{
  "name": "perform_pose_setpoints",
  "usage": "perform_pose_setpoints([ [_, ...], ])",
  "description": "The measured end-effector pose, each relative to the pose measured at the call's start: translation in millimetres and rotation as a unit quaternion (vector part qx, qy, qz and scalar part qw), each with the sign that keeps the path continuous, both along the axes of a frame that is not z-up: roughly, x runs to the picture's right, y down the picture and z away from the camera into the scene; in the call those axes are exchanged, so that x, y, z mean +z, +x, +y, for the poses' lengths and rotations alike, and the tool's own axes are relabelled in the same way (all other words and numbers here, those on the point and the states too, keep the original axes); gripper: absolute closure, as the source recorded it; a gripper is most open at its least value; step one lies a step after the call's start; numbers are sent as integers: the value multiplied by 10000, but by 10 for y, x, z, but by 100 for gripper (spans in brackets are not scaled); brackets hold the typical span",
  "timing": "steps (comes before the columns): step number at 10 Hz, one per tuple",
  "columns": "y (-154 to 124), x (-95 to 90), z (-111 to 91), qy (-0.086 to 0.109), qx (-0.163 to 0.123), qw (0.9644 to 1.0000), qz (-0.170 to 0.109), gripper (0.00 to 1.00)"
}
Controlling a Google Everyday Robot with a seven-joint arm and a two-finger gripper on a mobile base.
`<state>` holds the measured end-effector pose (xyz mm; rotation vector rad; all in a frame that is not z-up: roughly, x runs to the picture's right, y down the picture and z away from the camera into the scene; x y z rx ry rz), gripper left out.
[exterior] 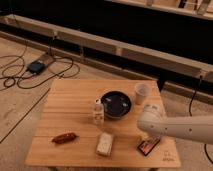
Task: Push the eraser across the table
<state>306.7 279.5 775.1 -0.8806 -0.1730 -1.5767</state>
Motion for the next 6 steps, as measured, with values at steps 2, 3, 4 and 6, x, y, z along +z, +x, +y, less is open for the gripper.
perform_pose_setpoints([
  [2,71,-32,20,-22,32,10000,71,20],
  [3,140,-65,39,-38,58,9999,138,20],
  [4,156,-82,43,-49,69,9998,160,20],
  [6,152,-103,18,-49,51,9998,175,20],
])
